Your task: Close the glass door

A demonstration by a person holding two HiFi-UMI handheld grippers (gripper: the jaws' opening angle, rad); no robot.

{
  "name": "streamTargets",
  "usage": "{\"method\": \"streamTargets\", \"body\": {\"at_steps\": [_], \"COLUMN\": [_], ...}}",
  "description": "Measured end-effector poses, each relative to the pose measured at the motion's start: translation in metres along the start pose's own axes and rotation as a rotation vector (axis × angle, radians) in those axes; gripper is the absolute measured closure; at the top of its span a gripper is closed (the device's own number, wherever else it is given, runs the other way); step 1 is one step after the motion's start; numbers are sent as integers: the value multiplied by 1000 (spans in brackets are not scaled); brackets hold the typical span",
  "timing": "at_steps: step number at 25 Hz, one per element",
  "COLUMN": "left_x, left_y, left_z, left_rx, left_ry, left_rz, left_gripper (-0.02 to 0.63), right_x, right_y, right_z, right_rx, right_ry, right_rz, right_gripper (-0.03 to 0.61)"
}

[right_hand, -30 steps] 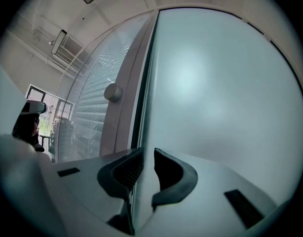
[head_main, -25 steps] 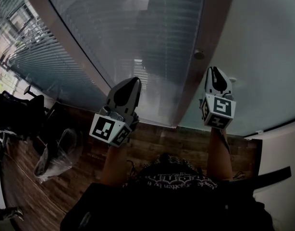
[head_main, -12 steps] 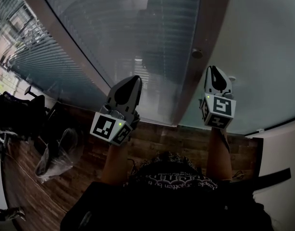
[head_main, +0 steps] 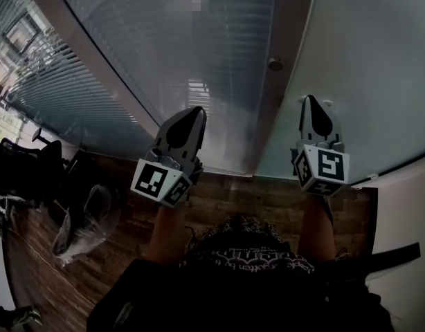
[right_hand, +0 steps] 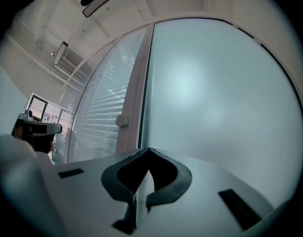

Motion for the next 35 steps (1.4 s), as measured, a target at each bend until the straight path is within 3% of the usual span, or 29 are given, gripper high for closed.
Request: {"method": "streamTargets", "body": {"at_steps": [7, 12, 15, 35], "left_x": [8, -3, -4, 1], "left_y": [12, 9, 6, 13], "left_z": [1, -4, -6, -2], "left_rx": [-30, 7, 22, -5], "left_ry": [37, -26, -35, -22], "left_rz": [-35, -9, -42, -36], "left_gripper": [612, 612, 612, 612], "right_x": [6, 23, 26, 20], "right_y": [-13, -23, -28, -12], "right_z": [-19, -35, -41, -47], "right_rx": [33, 44, 38, -26], "right_ry": [24, 91, 110, 81], "right_rz": [-6, -25, -37, -37], "right_gripper": [575, 575, 575, 575]}}
Point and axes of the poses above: the fingertips, and each gripper's own axes: z forward along the fingers, y to its right, x out of its top, the point moved 2 cm from there along -z, backward along the fingers, and after that the axes turned 9 degrees about z, right-handed, at the moved point
